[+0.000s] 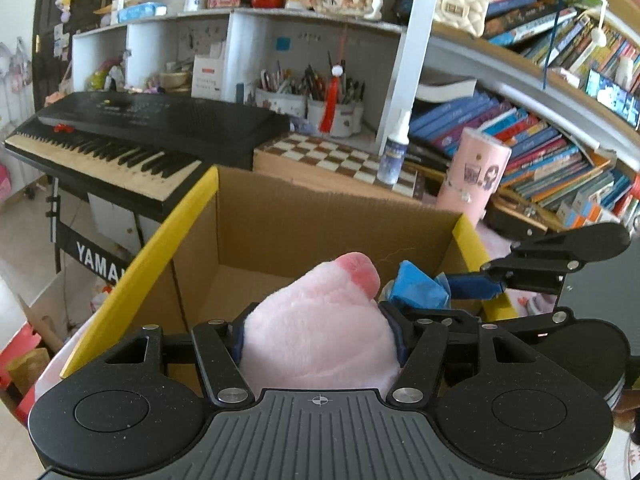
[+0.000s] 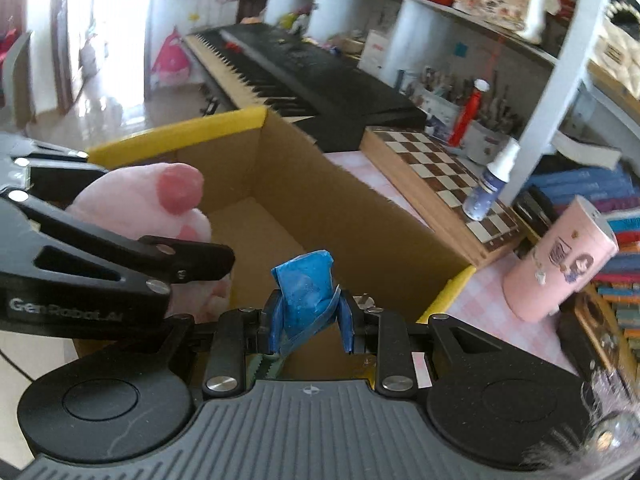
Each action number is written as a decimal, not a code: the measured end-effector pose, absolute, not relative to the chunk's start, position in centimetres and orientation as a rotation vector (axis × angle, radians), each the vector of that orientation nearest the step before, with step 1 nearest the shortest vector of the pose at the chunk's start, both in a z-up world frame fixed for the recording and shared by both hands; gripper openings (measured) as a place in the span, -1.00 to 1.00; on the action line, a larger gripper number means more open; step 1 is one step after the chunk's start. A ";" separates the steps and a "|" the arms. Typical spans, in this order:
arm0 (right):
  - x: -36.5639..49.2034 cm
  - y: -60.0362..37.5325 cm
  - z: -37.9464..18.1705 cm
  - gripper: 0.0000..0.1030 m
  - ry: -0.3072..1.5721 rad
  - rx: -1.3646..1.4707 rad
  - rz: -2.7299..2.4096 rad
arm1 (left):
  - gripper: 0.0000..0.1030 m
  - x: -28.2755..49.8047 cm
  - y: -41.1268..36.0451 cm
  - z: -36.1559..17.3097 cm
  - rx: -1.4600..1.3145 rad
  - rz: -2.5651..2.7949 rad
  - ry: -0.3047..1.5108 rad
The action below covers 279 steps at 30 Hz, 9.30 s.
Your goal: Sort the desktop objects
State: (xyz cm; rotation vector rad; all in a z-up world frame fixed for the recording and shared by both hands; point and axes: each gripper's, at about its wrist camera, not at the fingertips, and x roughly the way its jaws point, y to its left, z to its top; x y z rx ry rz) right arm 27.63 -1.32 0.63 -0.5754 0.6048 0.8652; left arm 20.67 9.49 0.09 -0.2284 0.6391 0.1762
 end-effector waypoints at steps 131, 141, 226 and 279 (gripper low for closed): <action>-0.2 -17.8 -0.1 0.58 0.662 -0.083 0.169 | 1.00 -0.4 1.2 0.3 -0.198 -0.106 0.592; 0.4 -19.9 -0.3 0.73 0.672 -0.058 0.112 | 1.00 1.3 -1.5 0.4 -0.139 -0.163 0.605; 25.1 -35.5 -2.6 0.93 0.769 -0.010 0.173 | 1.00 23.1 -15.1 -3.1 -0.165 0.012 0.709; 30.9 -34.7 -2.2 0.89 0.730 0.035 0.236 | 0.05 31.4 -16.3 -7.3 -0.025 0.005 0.714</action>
